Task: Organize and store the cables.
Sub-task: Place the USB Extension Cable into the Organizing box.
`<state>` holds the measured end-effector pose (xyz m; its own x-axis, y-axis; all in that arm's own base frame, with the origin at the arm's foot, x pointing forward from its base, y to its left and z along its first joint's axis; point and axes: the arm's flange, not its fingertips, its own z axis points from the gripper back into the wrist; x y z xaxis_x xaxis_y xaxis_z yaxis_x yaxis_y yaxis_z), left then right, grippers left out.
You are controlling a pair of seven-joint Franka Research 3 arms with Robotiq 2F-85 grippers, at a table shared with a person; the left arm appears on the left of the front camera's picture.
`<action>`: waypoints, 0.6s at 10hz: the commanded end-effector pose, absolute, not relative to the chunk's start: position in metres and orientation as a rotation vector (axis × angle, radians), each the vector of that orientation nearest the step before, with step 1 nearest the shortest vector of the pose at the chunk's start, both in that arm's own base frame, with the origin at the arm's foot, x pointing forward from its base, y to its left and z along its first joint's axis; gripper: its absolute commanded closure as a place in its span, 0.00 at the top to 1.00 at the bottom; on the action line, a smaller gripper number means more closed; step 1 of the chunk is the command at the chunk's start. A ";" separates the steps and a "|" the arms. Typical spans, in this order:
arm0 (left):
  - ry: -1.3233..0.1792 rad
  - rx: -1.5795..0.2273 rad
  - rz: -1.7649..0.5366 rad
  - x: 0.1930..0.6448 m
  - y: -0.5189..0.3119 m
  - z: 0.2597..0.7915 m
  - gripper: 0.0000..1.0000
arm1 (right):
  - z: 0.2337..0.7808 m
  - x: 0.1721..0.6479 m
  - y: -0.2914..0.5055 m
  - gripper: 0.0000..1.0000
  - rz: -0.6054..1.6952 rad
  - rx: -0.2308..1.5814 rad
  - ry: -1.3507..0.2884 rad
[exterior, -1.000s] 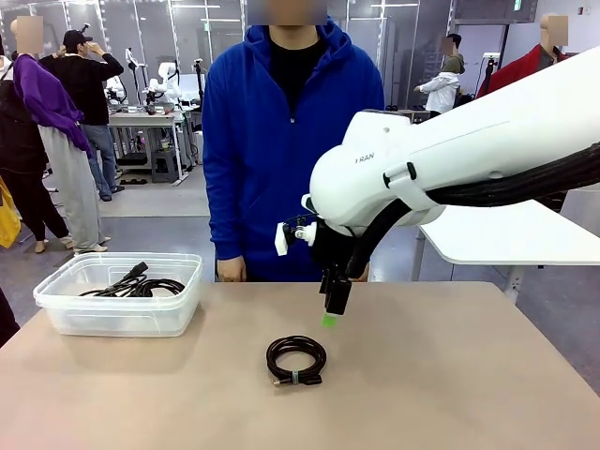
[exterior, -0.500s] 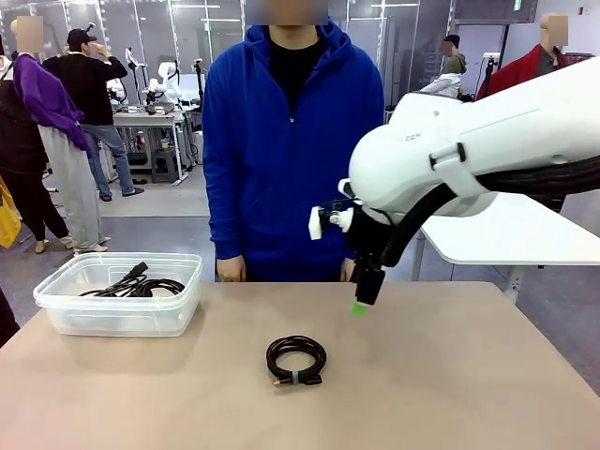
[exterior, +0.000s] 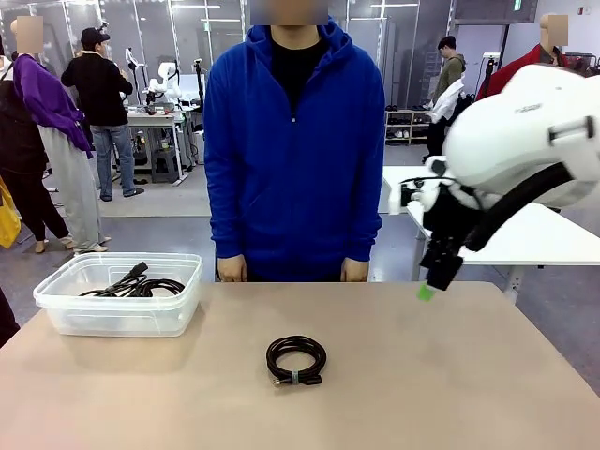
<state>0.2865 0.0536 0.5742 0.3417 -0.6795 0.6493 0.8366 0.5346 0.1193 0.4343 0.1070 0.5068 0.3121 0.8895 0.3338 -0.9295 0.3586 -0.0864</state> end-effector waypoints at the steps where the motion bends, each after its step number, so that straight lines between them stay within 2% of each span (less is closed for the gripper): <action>1: -0.712 -0.255 -0.994 0.285 0.052 0.575 1.00 | 0.505 0.425 0.077 1.00 1.146 0.142 -0.399; 6: -0.625 -0.238 -1.087 0.305 0.014 0.574 1.00 | 0.500 0.400 -0.004 1.00 1.040 0.165 -0.458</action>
<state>0.2960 0.0235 0.5688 0.3191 -0.7330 0.6008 0.8695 0.4787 0.1222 0.4079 0.0027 0.5051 0.4497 0.7892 0.4183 -0.8497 0.5223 -0.0718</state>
